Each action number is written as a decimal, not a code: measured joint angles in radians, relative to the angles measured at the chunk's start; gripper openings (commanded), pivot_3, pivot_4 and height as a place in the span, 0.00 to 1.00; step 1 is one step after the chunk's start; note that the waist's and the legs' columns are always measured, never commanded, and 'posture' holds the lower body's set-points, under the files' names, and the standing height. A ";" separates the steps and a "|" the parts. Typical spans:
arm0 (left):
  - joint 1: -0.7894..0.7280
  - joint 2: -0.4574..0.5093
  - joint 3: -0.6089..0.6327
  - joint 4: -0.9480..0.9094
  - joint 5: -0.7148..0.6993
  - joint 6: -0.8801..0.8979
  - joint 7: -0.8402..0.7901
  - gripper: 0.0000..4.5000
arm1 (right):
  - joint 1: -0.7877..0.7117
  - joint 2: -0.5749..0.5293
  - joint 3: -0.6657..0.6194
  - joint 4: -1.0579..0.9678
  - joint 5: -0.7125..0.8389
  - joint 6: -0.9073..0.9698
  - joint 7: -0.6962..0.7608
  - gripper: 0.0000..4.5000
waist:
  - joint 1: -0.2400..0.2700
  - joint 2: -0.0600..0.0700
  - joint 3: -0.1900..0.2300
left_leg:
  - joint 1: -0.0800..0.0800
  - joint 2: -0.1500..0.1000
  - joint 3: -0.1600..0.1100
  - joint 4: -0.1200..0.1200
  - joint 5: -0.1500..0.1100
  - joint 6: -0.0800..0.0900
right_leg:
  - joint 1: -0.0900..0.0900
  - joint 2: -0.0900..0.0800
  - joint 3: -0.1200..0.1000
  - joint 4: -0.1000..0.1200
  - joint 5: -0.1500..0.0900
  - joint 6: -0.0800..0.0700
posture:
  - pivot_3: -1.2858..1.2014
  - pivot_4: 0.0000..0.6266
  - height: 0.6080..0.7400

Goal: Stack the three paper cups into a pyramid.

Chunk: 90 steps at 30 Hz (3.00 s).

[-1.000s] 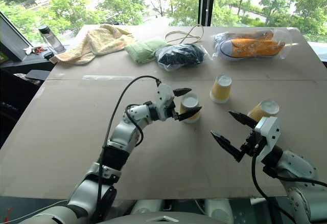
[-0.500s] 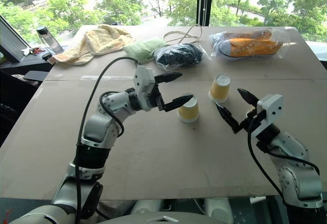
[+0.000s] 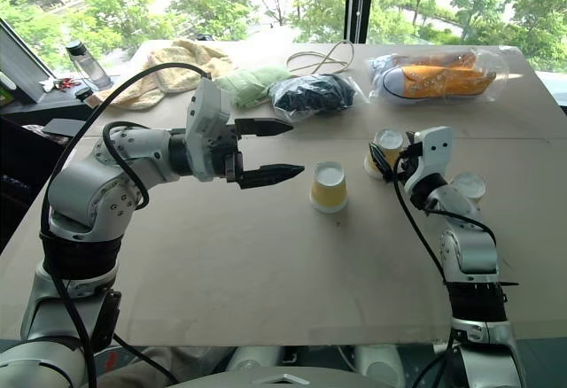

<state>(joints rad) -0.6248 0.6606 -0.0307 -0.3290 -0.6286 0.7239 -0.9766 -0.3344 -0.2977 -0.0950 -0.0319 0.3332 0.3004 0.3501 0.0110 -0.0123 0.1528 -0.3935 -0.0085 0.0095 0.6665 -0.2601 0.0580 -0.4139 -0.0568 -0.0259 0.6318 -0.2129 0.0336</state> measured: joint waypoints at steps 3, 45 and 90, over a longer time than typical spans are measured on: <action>0.000 0.000 0.003 -0.012 -0.004 0.007 0.010 0.99 | -0.018 0.018 0.000 0.041 -0.004 -0.008 0.003 1.00 | -0.001 0.000 0.000 | 0.000 0.000 0.000 0.000 0.000 0.000 | 0.000 0.000 0.000 0.000 0.000 0.000 | 0.52 0.24 1.00; 0.299 0.118 0.060 -0.171 -0.021 -0.089 0.000 1.00 | 0.339 -0.046 0.089 -0.345 0.071 0.016 0.189 0.50 | -0.003 0.000 0.000 | 0.002 0.002 0.004 0.000 -0.002 0.003 | -0.001 0.001 0.005 0.002 -0.003 -0.004 | 0.52 0.24 1.00; 0.315 0.087 0.091 -0.170 -0.074 -0.139 0.020 1.00 | 0.312 -0.077 0.005 -0.358 0.094 0.000 0.205 0.99 | 0.003 0.001 0.000 | 0.002 0.002 0.005 -0.001 -0.002 0.003 | -0.002 0.001 0.006 0.001 0.000 0.000 | 0.52 0.24 1.00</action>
<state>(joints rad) -0.3099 0.7478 0.0604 -0.4994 -0.7027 0.5850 -0.9569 -0.0220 -0.3745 -0.0904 -0.3898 0.4268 0.3007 0.5554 0.0144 -0.0116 0.1529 -0.3917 -0.0062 0.0142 0.6657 -0.2618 0.0605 -0.4154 -0.0557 -0.0197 0.6326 -0.2133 0.0332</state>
